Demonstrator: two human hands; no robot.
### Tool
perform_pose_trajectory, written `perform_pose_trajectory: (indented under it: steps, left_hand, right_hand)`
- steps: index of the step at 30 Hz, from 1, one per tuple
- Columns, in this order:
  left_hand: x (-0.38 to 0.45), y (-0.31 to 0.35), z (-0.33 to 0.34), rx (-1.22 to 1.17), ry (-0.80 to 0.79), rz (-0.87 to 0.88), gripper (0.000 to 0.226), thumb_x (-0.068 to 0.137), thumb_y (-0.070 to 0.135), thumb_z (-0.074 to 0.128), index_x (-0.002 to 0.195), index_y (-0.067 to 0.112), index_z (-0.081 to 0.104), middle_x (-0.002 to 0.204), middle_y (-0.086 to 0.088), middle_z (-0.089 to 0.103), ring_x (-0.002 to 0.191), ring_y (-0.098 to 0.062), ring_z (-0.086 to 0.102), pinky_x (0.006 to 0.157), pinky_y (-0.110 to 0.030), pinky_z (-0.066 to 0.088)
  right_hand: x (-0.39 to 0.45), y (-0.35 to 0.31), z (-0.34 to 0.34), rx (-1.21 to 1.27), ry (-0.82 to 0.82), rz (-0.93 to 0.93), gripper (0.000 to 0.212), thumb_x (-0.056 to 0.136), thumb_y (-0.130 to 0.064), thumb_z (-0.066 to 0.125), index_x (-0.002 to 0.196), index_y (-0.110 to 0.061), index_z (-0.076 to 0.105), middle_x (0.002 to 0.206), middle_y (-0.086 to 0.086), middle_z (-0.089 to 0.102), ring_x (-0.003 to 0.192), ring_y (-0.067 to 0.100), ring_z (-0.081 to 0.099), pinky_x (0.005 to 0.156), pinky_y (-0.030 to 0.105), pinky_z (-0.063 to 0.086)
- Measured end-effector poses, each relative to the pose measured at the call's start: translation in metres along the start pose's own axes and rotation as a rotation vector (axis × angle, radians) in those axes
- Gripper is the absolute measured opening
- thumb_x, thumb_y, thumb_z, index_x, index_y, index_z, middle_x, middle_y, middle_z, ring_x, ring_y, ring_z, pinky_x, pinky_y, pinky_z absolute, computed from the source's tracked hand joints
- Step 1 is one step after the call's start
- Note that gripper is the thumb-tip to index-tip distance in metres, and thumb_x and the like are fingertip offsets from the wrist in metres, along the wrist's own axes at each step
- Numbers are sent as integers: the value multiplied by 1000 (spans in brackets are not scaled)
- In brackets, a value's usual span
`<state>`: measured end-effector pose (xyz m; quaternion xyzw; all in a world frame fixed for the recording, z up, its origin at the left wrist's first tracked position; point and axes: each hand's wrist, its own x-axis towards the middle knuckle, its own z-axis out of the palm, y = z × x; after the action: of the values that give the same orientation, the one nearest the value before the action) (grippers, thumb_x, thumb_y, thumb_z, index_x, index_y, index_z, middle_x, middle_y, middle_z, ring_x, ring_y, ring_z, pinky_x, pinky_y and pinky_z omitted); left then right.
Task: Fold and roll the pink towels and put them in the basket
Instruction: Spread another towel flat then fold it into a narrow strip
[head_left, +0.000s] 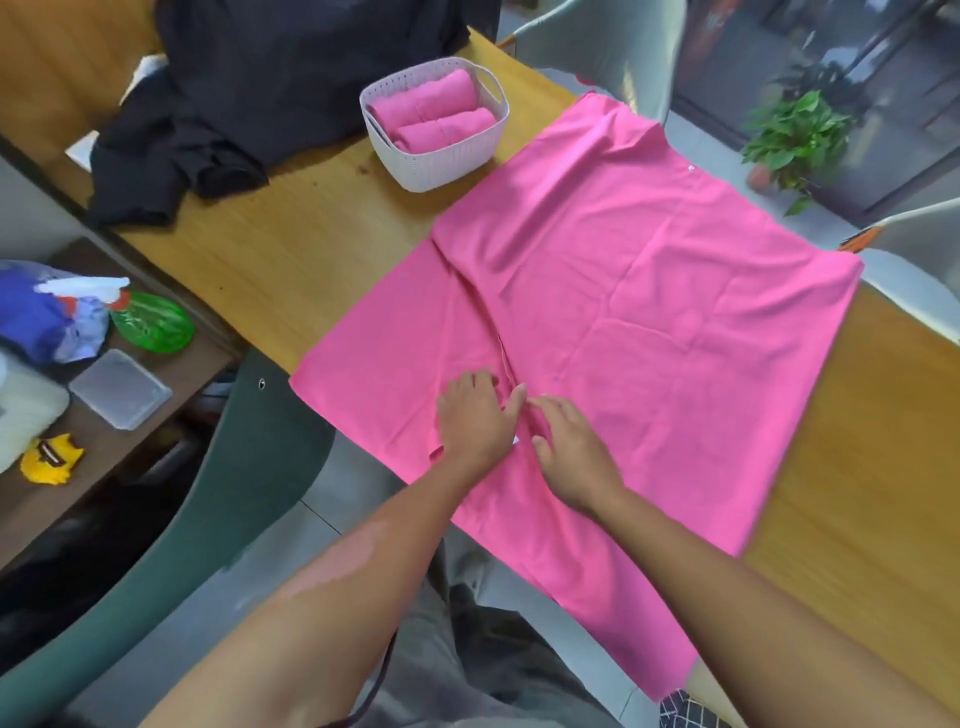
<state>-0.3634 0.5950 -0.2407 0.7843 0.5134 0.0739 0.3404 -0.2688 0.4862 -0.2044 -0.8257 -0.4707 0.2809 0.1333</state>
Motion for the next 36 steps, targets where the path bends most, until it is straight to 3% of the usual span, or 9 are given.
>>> perform_pose_trajectory:
  steps: [3,7,10,15,20,23,27,31,36]
  left_hand:
    - [10,11,3,32,-42,-86,43,99,52,49,112,13,61,118,-8,61,112,-31,54,97,-45,39]
    - [27,12,3,-28,-57,-145,26,100,36,54,108,14,65,119,-11,63,114,-34,56,97,-45,44]
    - [32,6,-5,-157,-31,-124,21,98,28,59,91,10,68,104,-14,69,100,-35,61,83,-40,47]
    - [22,-44,-41,-282,67,-239,21,98,20,59,80,11,61,79,-4,61,80,-27,56,67,-32,30]
    - [22,-105,-94,-129,66,-327,21,101,23,51,94,6,62,89,-7,60,86,-28,57,77,-37,42]
    - [24,-130,-118,-22,54,-279,25,100,21,53,79,7,55,86,-13,60,88,-36,62,77,-39,45]
    - [34,-156,-139,203,25,-160,27,99,22,53,87,2,67,109,-25,59,104,-40,55,96,-45,44]
    - [42,-172,-150,206,-31,-114,29,100,24,54,97,-1,69,131,-25,50,117,-38,51,105,-43,40]
    - [49,-179,-162,109,-98,-79,25,103,20,51,92,0,61,123,-20,49,78,-20,47,94,-38,44]
  right_hand:
    - [-7,6,2,-38,-33,17,54,96,-14,54,148,-16,42,151,6,40,141,23,35,117,38,30]
    - [-16,11,5,-47,-90,39,51,98,-20,54,148,-21,43,152,4,38,142,21,34,117,34,29]
    - [-21,14,8,-59,-119,46,54,99,-21,54,150,-20,39,154,5,37,144,21,33,119,34,26]
    - [-31,14,16,-82,-133,81,57,99,-21,52,153,-17,35,156,5,39,144,22,33,120,32,24]
    - [-37,8,23,-76,-108,156,59,100,-21,51,155,-16,30,158,5,35,145,24,32,120,35,26]
    - [-41,1,30,-112,-92,209,64,100,-21,50,158,-15,23,161,7,29,147,25,28,121,37,23]
    - [-45,-19,42,-162,-40,256,67,99,-18,48,159,-14,18,164,10,21,150,27,19,123,37,17]
    - [-56,-41,58,-275,88,276,70,96,-16,48,159,-21,18,166,10,11,153,30,8,123,41,18]
    - [-58,-86,97,-287,0,218,63,98,-23,52,156,-30,27,167,10,3,154,31,-1,121,47,22]
